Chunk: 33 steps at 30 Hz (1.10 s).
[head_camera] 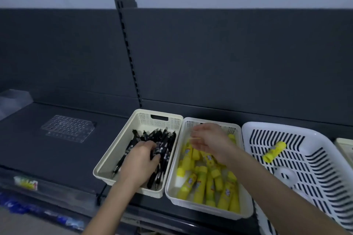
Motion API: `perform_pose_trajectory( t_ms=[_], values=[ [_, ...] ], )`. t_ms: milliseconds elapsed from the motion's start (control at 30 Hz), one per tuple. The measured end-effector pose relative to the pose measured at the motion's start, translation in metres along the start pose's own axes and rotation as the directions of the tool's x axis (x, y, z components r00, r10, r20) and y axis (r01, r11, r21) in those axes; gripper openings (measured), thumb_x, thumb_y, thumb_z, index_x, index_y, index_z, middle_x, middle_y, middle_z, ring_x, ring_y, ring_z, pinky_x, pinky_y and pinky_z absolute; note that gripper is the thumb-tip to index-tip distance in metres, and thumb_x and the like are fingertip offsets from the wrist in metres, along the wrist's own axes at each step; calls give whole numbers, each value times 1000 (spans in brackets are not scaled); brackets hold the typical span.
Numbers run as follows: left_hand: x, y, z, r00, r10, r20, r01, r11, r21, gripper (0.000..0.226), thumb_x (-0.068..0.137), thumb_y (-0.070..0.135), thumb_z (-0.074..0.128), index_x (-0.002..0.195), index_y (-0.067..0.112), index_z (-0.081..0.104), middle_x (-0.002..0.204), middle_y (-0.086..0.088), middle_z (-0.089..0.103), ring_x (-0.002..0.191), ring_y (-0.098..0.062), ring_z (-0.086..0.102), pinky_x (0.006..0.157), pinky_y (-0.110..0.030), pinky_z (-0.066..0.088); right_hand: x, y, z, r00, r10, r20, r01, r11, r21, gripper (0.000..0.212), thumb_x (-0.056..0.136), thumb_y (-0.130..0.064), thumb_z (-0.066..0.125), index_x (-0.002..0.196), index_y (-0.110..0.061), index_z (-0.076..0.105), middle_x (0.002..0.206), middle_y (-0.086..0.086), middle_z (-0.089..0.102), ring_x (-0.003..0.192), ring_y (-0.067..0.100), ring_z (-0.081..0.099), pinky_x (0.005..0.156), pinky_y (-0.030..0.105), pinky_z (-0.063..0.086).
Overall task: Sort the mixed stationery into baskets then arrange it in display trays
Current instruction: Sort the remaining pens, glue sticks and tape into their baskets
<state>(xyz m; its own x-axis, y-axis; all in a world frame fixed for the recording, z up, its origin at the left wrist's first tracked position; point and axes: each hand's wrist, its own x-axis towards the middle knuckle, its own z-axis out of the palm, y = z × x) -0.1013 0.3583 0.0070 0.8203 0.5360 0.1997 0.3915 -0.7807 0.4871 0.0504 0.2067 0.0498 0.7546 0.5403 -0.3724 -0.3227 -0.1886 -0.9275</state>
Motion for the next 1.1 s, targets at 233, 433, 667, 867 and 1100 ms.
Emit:
perform_pose_trajectory(
  t_ms=[233, 433, 667, 867, 1100],
  values=[
    [11, 83, 38, 980, 190, 59, -175, 964, -201, 21, 81, 20, 68, 101, 13, 67, 96, 2, 63, 92, -15, 60, 77, -21, 42, -27, 19, -107, 956, -157, -247, 116, 978, -173, 15, 89, -2, 52, 91, -12, 63, 86, 10, 65, 72, 20, 66, 57, 26, 51],
    [8, 149, 82, 937, 321, 139, -278, 924, -261, 26, 81, 22, 65, 107, 18, 67, 94, 9, 57, 91, -8, 54, 73, -14, 34, -59, 48, -191, 900, -190, -392, -9, 891, -454, 19, 90, -9, 50, 103, -13, 64, 90, 4, 67, 79, 21, 64, 74, 36, 55],
    [9, 204, 122, 863, 474, 175, -422, 866, -268, 24, 85, 25, 63, 109, 20, 66, 100, 9, 61, 94, -4, 52, 77, -15, 32, -79, 75, -239, 985, -72, -155, -87, 568, -818, 38, 83, -34, 65, 112, -12, 53, 114, 8, 56, 99, 24, 56, 82, 36, 48],
    [14, 228, 141, 831, 508, 225, -456, 855, -246, 25, 88, 25, 60, 112, 19, 64, 108, 4, 61, 102, -10, 56, 80, -17, 37, -73, 105, -230, 986, -136, -98, -50, 323, -945, 84, 81, -56, 57, 147, -29, 13, 154, 9, 14, 139, 35, 19, 110, 49, 27],
    [26, 244, 158, 827, 464, 318, -422, 886, -194, 24, 88, 23, 59, 111, 17, 64, 106, 1, 60, 98, -13, 56, 82, -27, 46, -69, 104, -225, 952, -304, 31, 85, 166, -982, 36, 91, -29, 43, 125, -17, 39, 113, 10, 49, 101, 30, 49, 78, 41, 49]
  ],
)
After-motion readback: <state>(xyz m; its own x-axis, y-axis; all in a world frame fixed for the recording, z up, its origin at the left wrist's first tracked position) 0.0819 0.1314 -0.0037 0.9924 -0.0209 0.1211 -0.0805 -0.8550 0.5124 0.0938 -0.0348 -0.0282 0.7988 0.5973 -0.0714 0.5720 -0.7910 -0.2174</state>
